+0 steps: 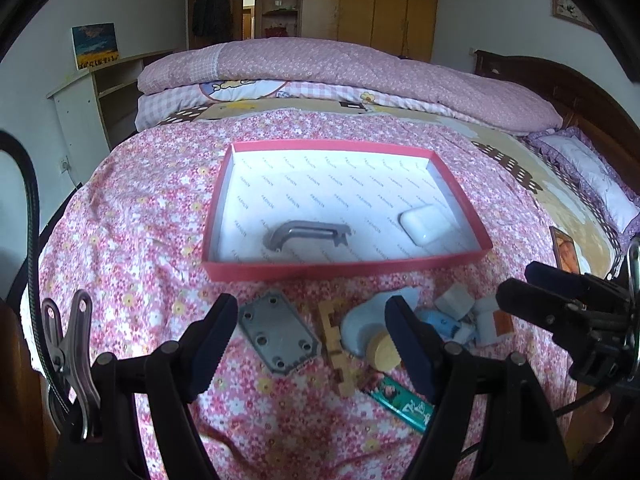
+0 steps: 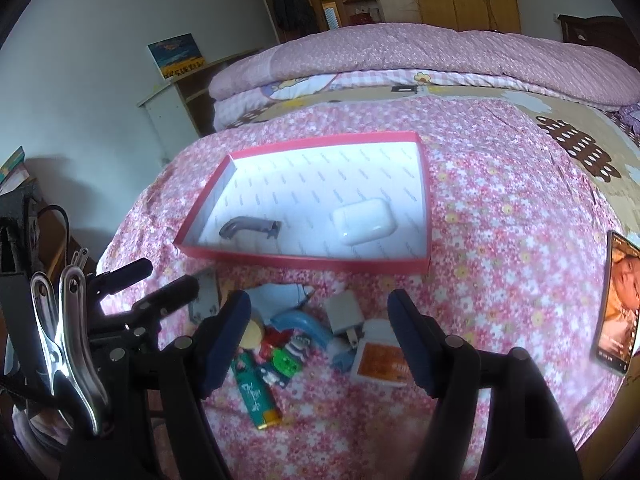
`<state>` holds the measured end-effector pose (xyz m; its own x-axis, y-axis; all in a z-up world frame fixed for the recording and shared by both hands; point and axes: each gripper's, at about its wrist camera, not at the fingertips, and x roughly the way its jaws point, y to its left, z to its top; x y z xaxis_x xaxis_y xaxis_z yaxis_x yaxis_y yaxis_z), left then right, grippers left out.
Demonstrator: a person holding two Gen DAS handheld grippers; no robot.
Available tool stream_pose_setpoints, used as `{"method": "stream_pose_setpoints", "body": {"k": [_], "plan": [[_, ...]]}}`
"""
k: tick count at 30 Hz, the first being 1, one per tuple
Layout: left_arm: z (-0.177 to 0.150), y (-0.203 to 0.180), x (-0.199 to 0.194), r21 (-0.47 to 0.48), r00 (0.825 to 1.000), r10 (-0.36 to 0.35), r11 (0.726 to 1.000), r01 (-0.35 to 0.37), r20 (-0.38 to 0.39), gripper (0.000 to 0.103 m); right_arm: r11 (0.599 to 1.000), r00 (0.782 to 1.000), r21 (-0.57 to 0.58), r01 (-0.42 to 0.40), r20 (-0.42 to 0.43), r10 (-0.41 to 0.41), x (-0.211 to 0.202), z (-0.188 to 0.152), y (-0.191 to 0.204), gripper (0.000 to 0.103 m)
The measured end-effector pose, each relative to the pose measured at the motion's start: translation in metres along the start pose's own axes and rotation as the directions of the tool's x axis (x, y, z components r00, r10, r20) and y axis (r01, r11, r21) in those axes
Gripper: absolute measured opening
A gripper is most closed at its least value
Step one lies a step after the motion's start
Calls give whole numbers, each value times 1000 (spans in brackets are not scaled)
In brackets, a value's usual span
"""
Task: Organize rigid objects
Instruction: 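Withdraw both grippers from the tray back toward the remaining objects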
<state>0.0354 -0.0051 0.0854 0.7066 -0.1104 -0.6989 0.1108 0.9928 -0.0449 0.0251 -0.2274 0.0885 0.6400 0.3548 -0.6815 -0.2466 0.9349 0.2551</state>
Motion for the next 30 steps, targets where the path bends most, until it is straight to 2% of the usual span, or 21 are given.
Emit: {"method": "stream_pose_setpoints", "body": {"k": [16,30], "plan": [[-35,-3,2,5,998,-17,1000,17,-59,80,1000,999,6,14,-53,-13,-6,-46,-8,73],[-47,3,9,-10,997,-15,1000,14,-71,80,999,996,21,31,-83,-29,9,-59,-20,73]]}}
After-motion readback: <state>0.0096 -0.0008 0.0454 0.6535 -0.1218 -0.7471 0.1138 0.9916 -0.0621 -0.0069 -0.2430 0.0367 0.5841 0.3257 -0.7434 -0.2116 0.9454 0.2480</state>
